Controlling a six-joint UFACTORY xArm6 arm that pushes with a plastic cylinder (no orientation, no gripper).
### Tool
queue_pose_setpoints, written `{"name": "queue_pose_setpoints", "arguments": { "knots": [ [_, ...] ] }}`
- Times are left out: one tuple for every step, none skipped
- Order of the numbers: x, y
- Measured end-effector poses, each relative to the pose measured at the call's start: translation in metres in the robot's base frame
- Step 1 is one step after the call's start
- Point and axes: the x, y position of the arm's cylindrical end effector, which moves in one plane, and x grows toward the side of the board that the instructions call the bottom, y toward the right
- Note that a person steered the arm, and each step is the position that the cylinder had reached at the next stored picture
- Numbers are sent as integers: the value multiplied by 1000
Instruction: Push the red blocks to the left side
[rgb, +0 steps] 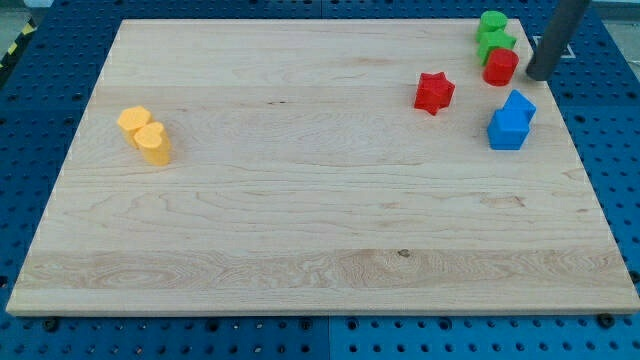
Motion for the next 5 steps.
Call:
{"name": "queue_pose_setpoints", "arguments": {
  "knots": [
    [0,-35],
    [0,-68],
    [-3,-78],
    [-12,-61],
    [-23,-77]
  ]
}}
